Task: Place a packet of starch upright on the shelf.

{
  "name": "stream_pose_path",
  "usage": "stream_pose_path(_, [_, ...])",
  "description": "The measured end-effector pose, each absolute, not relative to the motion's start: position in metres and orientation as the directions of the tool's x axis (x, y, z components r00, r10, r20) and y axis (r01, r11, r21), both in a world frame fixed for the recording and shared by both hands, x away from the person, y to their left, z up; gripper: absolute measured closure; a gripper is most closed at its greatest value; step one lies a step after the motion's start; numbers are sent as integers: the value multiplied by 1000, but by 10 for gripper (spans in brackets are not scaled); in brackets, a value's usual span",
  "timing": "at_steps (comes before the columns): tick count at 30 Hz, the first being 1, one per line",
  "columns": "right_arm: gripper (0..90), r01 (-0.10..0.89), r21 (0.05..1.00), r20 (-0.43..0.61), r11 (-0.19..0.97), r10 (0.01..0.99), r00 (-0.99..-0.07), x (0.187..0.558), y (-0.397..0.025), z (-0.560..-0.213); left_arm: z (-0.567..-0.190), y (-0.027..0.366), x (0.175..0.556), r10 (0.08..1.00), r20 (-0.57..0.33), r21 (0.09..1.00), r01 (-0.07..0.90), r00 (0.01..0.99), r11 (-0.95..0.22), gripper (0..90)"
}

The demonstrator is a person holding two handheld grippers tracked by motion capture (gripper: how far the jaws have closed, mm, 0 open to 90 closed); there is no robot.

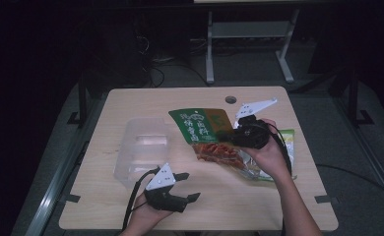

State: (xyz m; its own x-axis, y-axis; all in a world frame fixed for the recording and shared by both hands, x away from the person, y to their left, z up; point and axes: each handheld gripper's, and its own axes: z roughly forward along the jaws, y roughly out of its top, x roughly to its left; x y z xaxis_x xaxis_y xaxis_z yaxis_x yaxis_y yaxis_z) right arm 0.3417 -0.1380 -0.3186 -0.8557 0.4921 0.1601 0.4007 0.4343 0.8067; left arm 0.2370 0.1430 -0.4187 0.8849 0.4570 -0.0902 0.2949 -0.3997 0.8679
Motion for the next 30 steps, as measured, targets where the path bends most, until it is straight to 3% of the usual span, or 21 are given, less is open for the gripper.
stream_pose_path(30, [899, 349, 849, 176, 396, 412, -894, 394, -58, -294, -422, 142, 232, 449, -69, 868, 276, 891, -413, 285])
